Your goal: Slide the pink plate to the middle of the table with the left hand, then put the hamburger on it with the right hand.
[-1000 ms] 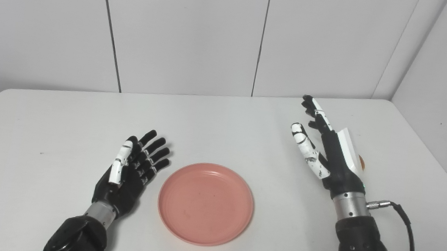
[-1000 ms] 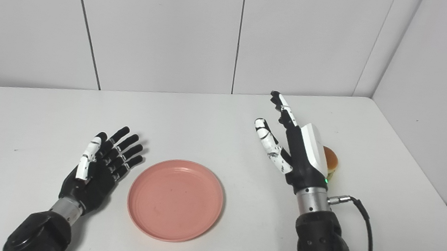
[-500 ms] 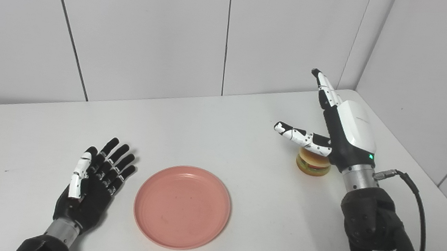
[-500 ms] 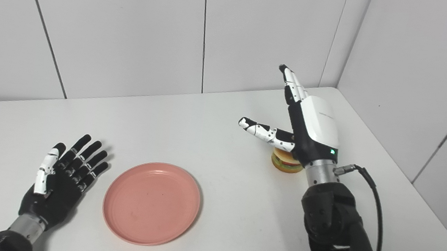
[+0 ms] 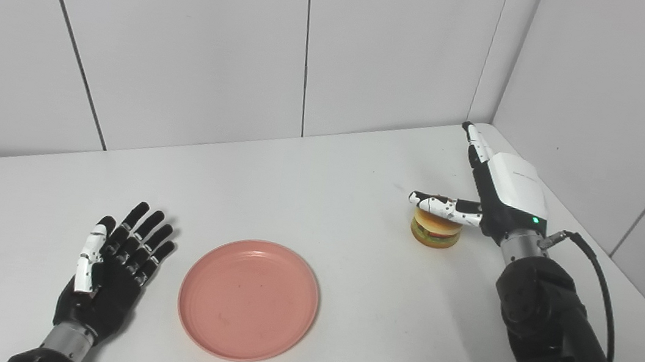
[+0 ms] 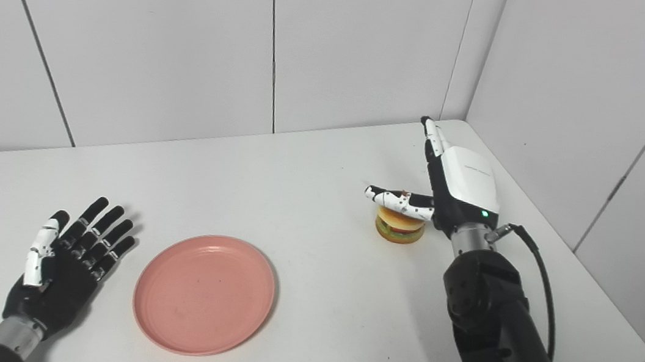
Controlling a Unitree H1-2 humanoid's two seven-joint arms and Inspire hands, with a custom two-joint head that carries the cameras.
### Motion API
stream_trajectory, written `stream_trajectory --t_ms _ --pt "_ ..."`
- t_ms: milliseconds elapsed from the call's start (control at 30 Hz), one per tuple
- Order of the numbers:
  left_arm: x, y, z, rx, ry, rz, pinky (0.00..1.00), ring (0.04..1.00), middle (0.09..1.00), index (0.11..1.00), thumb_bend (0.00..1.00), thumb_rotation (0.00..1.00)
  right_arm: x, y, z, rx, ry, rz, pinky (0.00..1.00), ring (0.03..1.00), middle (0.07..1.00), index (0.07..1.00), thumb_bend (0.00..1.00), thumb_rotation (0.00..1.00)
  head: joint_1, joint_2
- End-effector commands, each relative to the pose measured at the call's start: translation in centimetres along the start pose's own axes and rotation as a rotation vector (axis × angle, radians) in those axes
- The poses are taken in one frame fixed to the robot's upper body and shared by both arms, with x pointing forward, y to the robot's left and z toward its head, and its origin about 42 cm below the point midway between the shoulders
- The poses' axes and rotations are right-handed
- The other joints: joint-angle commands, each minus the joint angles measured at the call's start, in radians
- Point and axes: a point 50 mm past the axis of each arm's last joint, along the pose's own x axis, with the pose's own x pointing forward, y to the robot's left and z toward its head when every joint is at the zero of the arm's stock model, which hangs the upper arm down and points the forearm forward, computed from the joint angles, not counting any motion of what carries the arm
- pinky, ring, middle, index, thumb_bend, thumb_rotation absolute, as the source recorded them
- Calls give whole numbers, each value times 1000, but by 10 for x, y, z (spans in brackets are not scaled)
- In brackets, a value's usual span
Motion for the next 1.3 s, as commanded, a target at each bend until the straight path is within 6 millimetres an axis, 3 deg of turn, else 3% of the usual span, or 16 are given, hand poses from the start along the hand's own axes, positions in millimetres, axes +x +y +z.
stream_trajectory --t_ms 0,233,567,1267 --pt "-1 8 1 -1 35 18 967 938 940 932 305 1000 15 -21 3 -30 -6 -57 687 865 954 1000 1000 726 1 2" --pt "-4 6 3 2 35 16 957 931 932 923 308 1000 18 -6 -5 -44 20 18 759 906 966 1000 1000 706 5 16" --pt "-5 6 4 7 39 27 949 927 930 921 318 1000 27 9 -6 -54 43 78 753 900 972 999 1000 669 7 30" --pt "-7 6 7 5 40 18 954 931 935 924 324 1000 48 18 -22 -110 121 147 785 898 942 980 988 651 8 52"
